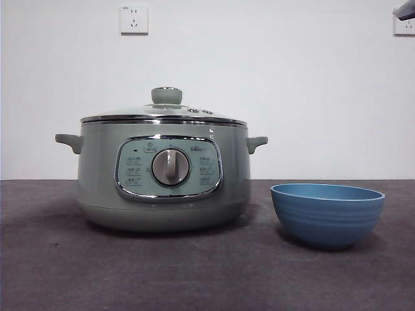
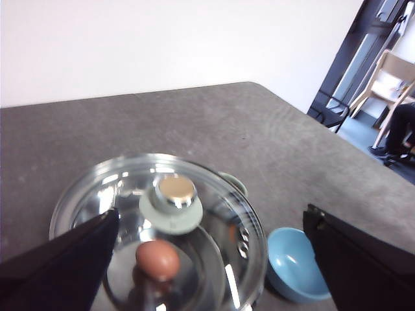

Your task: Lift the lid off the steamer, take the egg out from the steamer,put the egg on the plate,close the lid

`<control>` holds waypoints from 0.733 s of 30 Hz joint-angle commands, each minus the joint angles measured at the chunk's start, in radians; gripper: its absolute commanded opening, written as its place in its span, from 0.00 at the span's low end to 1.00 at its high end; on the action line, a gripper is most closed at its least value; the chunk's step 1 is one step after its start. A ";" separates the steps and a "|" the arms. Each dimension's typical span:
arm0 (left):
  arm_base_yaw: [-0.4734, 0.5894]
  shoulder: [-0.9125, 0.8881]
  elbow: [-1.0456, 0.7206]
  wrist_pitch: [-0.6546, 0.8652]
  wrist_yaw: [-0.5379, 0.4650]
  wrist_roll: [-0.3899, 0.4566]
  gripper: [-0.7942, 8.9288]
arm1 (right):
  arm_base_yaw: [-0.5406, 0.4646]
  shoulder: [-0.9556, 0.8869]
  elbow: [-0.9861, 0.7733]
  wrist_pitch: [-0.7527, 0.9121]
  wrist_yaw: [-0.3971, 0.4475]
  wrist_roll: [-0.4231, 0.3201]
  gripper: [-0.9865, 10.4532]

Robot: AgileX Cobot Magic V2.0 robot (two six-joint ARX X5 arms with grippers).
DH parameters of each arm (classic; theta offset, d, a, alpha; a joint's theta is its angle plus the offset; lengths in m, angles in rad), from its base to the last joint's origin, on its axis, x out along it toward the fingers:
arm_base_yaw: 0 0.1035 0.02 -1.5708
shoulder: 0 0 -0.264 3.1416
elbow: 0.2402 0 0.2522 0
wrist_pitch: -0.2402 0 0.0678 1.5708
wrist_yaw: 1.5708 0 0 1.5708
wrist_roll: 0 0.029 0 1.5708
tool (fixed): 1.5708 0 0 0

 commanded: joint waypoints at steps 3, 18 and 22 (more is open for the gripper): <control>-0.100 0.164 0.065 0.087 -0.120 0.064 0.57 | 0.002 -0.001 0.002 0.005 0.000 0.007 0.58; -0.257 0.504 0.089 0.382 -0.361 0.141 0.57 | 0.002 -0.001 0.002 0.004 0.000 0.007 0.58; -0.263 0.550 0.089 0.395 -0.361 0.140 0.57 | 0.002 -0.001 0.002 0.005 0.000 0.007 0.58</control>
